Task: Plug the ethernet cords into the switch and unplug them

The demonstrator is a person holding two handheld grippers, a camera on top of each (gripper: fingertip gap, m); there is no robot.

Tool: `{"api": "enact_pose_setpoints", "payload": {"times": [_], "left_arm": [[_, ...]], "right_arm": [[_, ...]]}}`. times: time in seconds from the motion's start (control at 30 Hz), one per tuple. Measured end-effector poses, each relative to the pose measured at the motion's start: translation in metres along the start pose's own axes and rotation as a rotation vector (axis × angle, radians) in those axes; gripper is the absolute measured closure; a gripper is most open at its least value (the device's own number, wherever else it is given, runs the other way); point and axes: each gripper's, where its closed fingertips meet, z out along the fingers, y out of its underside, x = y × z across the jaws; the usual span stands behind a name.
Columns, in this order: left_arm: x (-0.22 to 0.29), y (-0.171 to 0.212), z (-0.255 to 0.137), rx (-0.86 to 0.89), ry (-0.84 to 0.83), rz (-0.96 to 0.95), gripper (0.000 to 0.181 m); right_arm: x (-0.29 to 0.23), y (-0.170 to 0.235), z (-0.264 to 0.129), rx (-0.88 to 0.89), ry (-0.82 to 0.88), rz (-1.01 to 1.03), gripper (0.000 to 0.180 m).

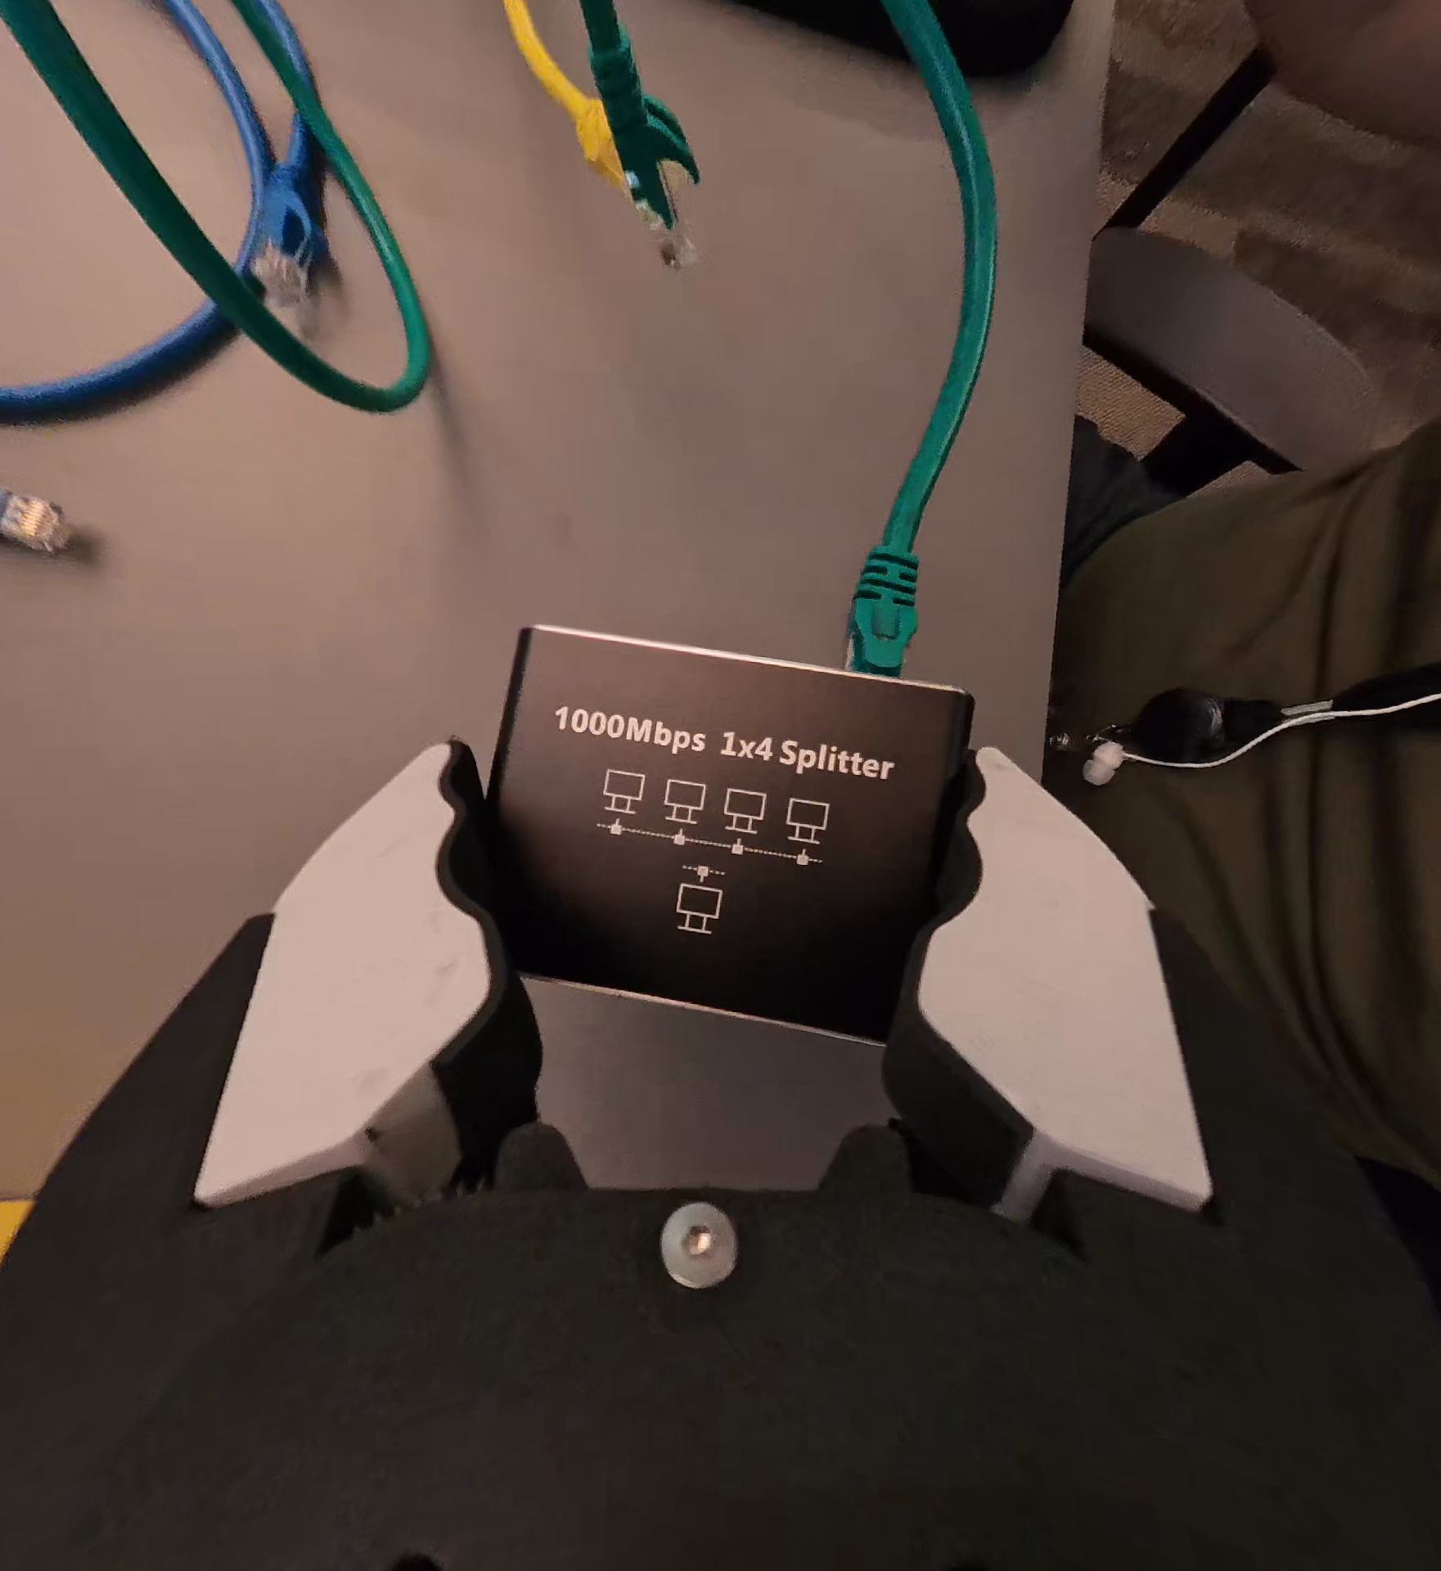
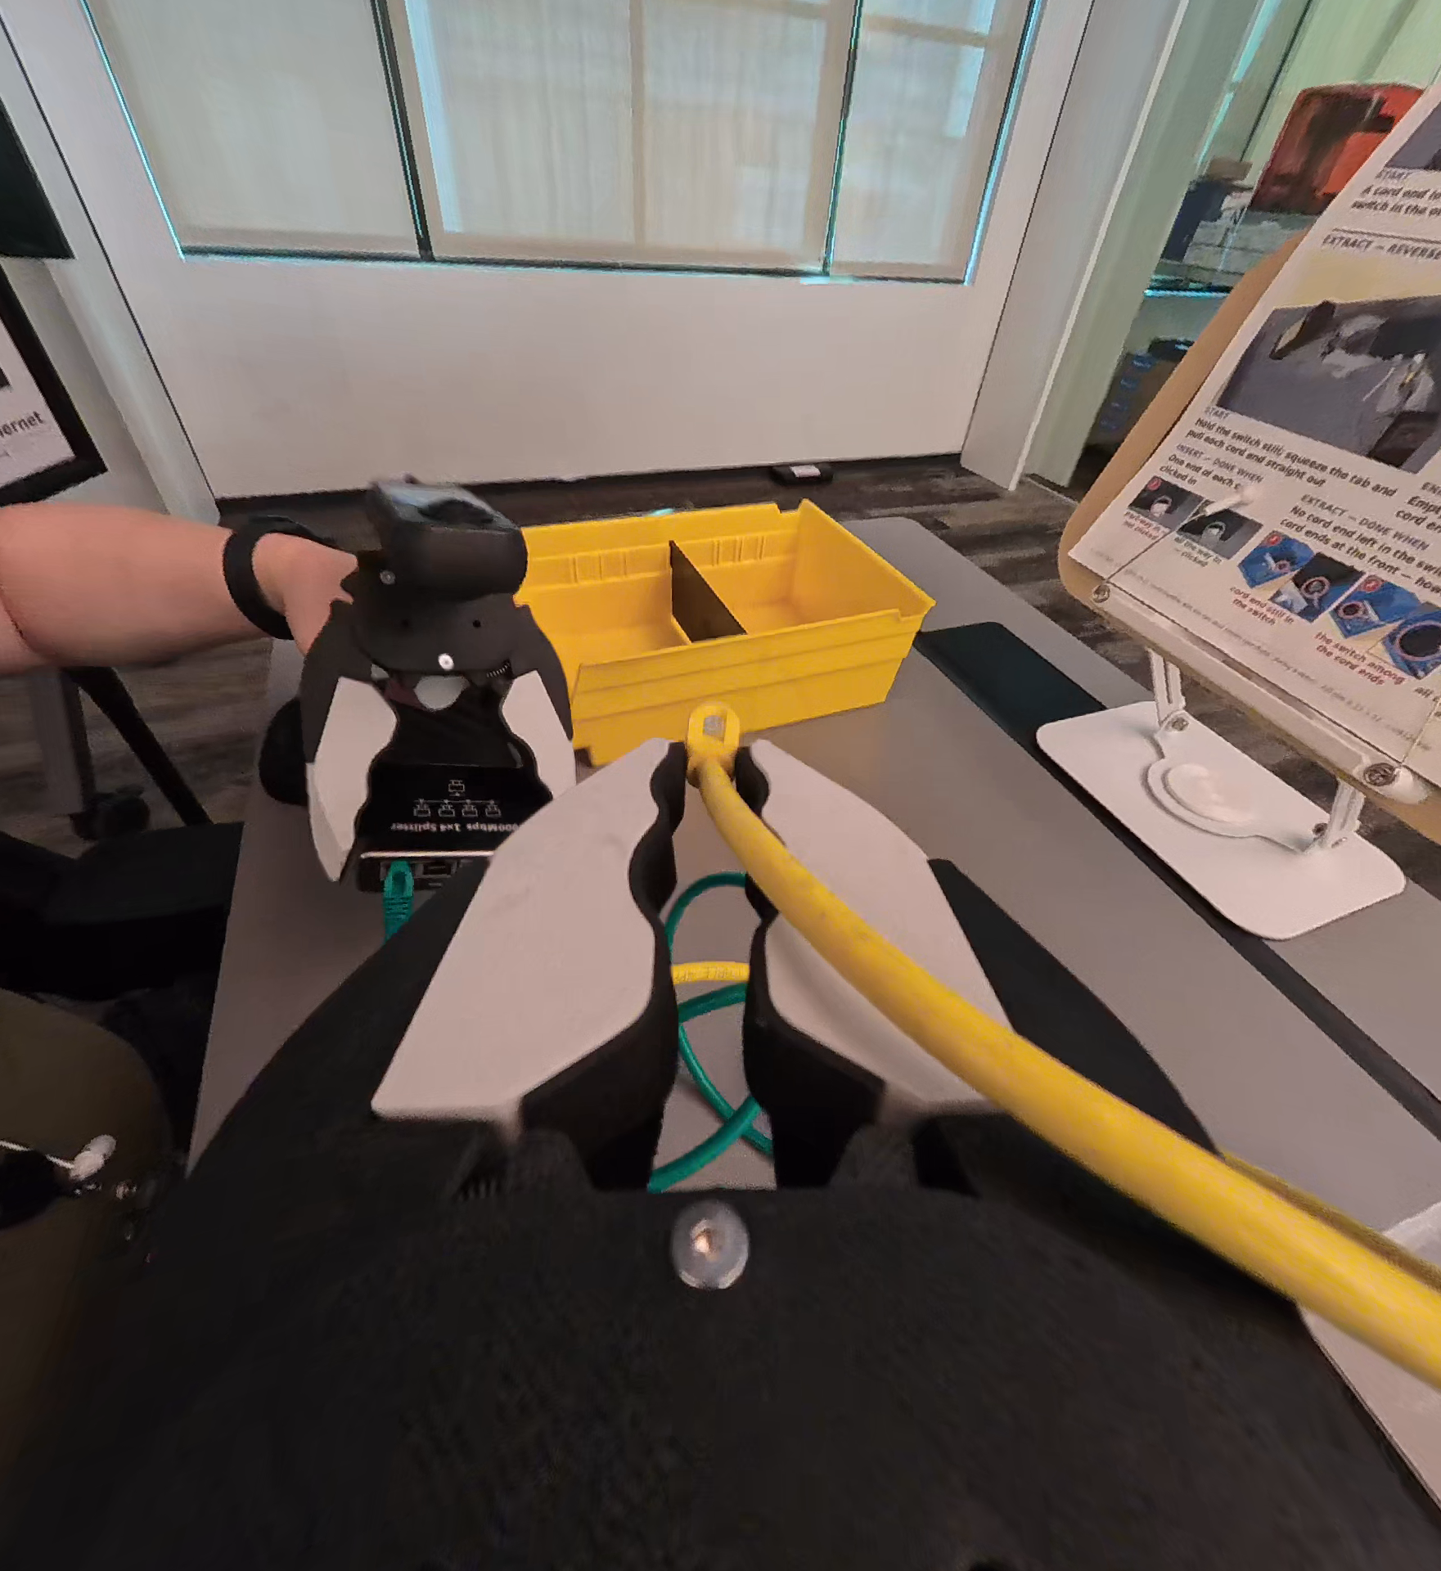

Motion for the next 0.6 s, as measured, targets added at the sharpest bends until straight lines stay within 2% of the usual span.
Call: {"api": "enact_pose_setpoints", "payload": {"times": [0.13,0.27,0.5,0.6], "left_arm": [[0.005,0.017,-0.001,0.011,0.02,-0.035,0.077],[0.012,0.032,0.006,-0.002,0.025,-0.032,0.076],[0.03,0.037,0.01,0.118,0.132,-0.09,0.077],[0.034,0.028,0.003,0.204,0.178,-0.099,0.077]], "right_arm": [[-0.004,-0.031,-0.014,0.132,-0.064,0.066,0.168],[0.003,-0.061,-0.024,0.172,-0.037,0.028,0.168],[0.018,-0.11,-0.034,0.115,0.044,-0.096,0.168],[0.018,-0.111,-0.036,0.016,0.06,-0.213,0.168]]}}
